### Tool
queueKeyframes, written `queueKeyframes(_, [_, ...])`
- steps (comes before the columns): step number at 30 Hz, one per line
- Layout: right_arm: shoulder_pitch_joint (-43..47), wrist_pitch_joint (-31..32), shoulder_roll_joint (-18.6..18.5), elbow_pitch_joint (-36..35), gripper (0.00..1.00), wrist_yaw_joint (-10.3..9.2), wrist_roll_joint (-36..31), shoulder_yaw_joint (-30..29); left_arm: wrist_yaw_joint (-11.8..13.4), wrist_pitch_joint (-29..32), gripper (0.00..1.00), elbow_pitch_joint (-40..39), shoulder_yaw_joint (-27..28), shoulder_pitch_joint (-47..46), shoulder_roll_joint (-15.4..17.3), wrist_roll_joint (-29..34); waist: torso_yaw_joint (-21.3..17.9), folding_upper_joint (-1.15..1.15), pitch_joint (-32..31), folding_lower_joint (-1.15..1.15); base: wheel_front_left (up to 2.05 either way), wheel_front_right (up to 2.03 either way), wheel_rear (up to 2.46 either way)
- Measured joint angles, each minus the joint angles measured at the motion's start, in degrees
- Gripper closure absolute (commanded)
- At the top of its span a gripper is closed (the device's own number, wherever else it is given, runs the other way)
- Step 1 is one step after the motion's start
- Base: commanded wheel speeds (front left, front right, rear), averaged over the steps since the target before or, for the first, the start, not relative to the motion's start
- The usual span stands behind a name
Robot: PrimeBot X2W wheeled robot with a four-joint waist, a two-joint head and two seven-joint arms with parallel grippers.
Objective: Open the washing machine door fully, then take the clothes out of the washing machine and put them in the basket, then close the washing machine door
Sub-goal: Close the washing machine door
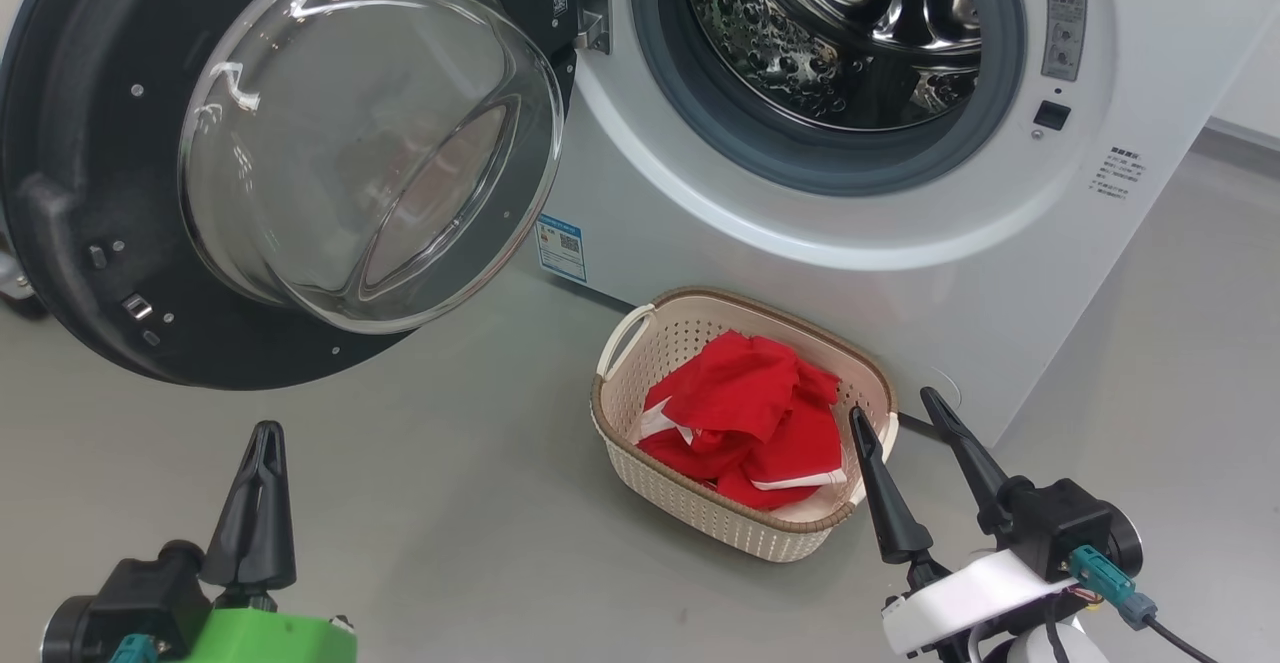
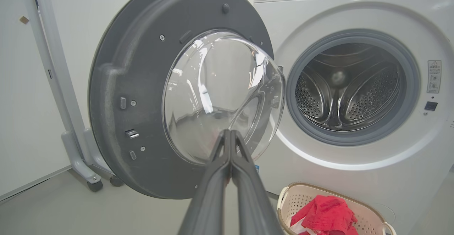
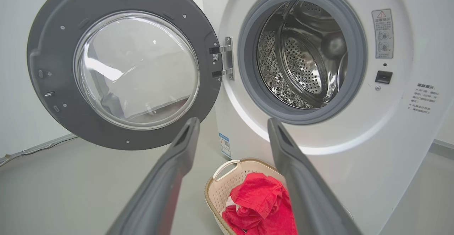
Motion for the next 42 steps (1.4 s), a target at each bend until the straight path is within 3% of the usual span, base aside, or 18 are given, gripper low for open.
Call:
queueKeyframes(11, [-0.12, 0.00, -0.01, -0.18, 0.00, -0.05, -0.15, -0.03, 0.00, 0.00, 1.00, -3.64, 4.42, -0.14, 0.86, 0.09, -0.07, 0.00, 0.88, 0.00, 0.00, 0.00, 0.00])
queueKeyframes(24, [-0.23, 0.01, -0.32, -1.21, 0.00, -0.47, -2.13, 1.99, -0.08, -0.26, 1.00, -6.59, 17.95, -4.76, 12.71, -2.82, -1.82, 0.00, 4.74, 0.00, 0.00, 0.00, 0.00])
queueKeyframes(32, [-1.79, 0.70, -2.88, -2.11, 0.00, -0.46, -4.10, 2.34, -0.49, 1.38, 1.00, -4.24, 28.33, -12.50, 19.67, -10.91, -3.99, 0.00, 8.36, 0.00, 0.00, 0.00, 0.00])
queueKeyframes(39, [-3.38, 1.21, -3.56, -2.58, 0.00, -0.29, -4.25, 2.50, -0.46, 8.70, 1.00, 5.73, 35.73, -21.70, 20.38, -26.59, -5.87, 0.00, 11.18, 0.01, 0.00, 0.00, 0.00])
queueKeyframes(42, [-4.16, 1.69, -3.56, -2.57, 0.00, 0.00, -4.61, 3.80, 0.77, 12.65, 1.00, 11.44, 39.83, -24.34, 22.08, -30.76, -6.81, 0.00, 11.90, 0.01, 0.00, 0.00, 0.00])
